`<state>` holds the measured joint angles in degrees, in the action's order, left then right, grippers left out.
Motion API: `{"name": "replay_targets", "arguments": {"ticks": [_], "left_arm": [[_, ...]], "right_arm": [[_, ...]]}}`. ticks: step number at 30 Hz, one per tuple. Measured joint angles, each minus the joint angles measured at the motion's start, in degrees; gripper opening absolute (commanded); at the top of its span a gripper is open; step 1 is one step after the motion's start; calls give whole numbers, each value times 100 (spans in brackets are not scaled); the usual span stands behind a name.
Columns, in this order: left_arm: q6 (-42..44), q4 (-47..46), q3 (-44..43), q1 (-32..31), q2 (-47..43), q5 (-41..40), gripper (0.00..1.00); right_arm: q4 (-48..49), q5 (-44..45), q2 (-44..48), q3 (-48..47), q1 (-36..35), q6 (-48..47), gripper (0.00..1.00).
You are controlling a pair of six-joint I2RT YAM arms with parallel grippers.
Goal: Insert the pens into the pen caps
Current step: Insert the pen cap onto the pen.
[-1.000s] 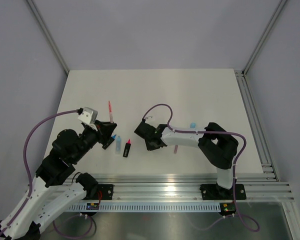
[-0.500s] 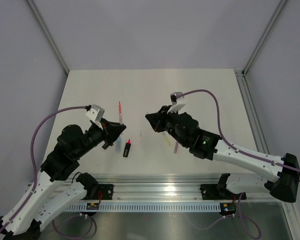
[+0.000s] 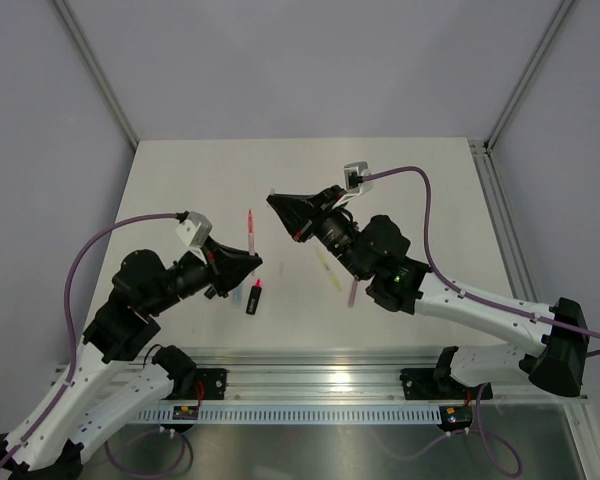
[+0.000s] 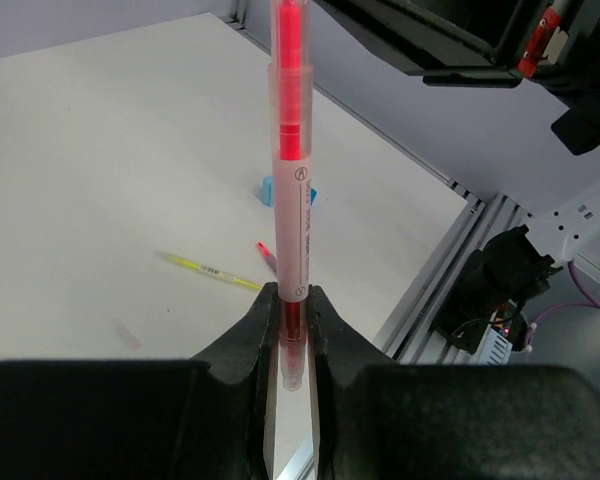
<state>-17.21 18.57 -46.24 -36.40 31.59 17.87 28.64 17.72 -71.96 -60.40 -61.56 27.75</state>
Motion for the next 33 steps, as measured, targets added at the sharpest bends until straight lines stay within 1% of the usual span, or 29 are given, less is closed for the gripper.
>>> {"name": "replay_targets", "arguments": {"ticks": [10, 17, 33], "left_arm": [[-144, -120, 28, 42, 79, 496, 0], [-188, -109, 35, 85, 262, 595, 0], [-219, -111, 35, 155, 278, 619, 0]], "right_arm": [[468, -391, -42, -46, -11, -35, 0], [549, -546, -120, -76, -85, -35, 0], [577, -544, -122, -76, -96, -35, 0]]}}
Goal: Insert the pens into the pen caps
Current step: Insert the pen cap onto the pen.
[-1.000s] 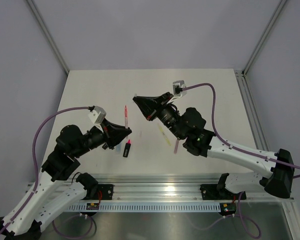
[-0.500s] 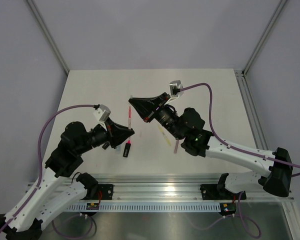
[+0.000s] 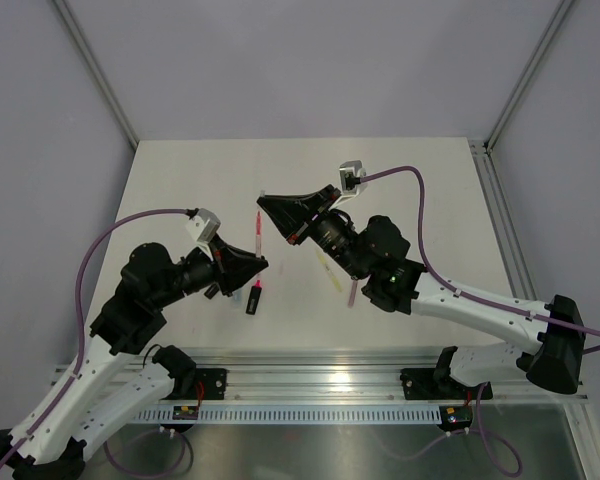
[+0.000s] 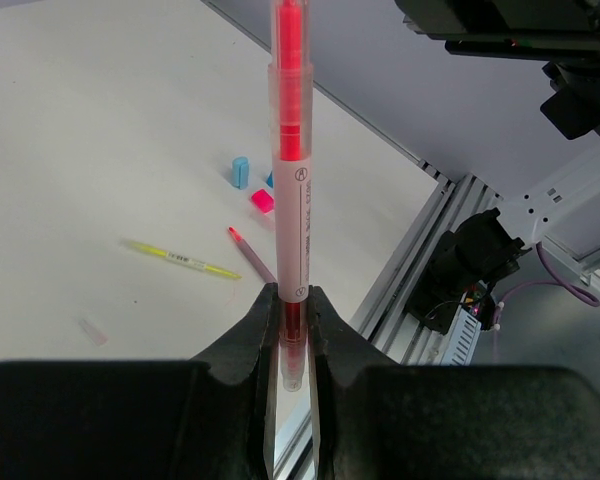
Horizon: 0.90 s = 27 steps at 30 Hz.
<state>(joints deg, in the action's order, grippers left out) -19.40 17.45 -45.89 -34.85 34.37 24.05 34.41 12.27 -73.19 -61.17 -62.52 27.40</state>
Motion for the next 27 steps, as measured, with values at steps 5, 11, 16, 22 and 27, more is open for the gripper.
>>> {"name": "replay_targets", "arguments": {"ticks": [5, 11, 16, 22, 27], "left_arm": [[-7, 0, 0, 11, 2, 7, 0], [-11, 0, 0, 26, 28, 22, 0], [-17, 2, 26, 37, 26, 20, 0], [-17, 4, 31, 57, 26, 22, 0], [-17, 11, 31, 68, 26, 22, 0]], "right_arm": [[-11, 0, -11, 0, 0, 0, 0], [-92, -2, -125, 0, 0, 0, 0], [-96, -4, -157, -2, 0, 0, 0], [-105, -2, -157, -2, 0, 0, 0], [-136, -2, -155, -2, 0, -17, 0]]}}
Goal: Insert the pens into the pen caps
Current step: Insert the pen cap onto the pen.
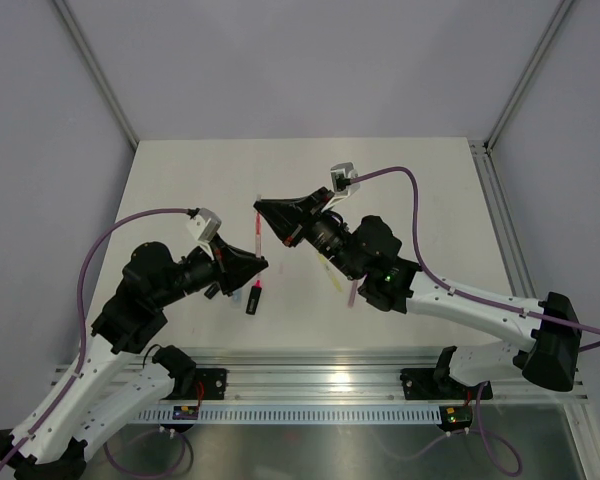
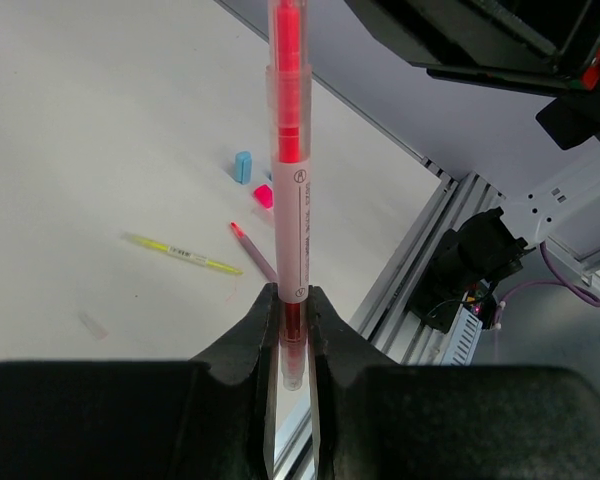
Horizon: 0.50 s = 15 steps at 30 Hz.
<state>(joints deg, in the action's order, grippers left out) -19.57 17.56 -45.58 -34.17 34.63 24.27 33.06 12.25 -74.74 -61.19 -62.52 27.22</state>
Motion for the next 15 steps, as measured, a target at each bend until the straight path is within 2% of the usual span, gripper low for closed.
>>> {"name": "replay_targets", "arguments": {"ticks": [15], "left_arm": [[-44, -20, 0, 33, 87, 127, 0]], "right_arm": [[-610, -144, 201, 2, -17, -160, 0]]}}
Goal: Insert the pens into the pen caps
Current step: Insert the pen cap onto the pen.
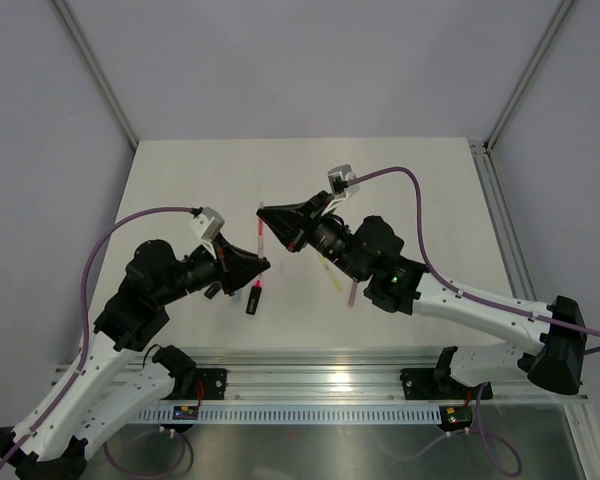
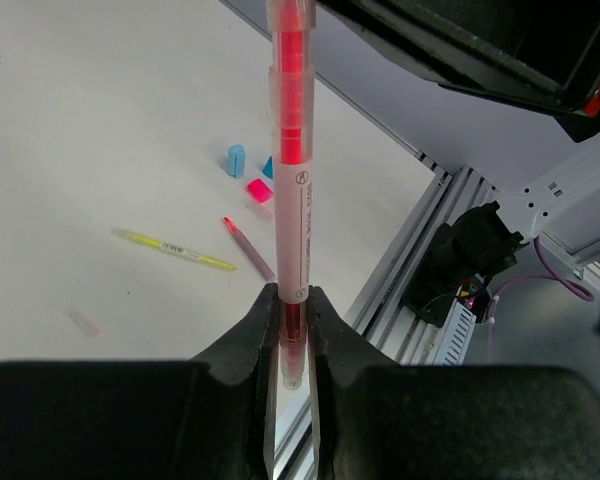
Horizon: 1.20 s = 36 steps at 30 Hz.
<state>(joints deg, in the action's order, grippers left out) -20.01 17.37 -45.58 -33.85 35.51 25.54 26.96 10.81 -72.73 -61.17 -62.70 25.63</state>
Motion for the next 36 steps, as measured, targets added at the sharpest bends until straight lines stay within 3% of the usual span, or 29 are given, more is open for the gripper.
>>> {"name": "replay_targets", "arguments": {"ticks": [12, 22, 36], "left_arm": [[-192, 48, 11, 2, 63, 195, 0], [-332, 96, -4, -39, 184, 726, 0], [-531, 280, -46, -83, 590, 1246, 0]], "right_arm": [[-286, -101, 72, 22, -70, -109, 0], [-654, -101, 815, 544, -114, 33, 0], [-669, -76, 1075, 1008, -155, 304, 0]]}}
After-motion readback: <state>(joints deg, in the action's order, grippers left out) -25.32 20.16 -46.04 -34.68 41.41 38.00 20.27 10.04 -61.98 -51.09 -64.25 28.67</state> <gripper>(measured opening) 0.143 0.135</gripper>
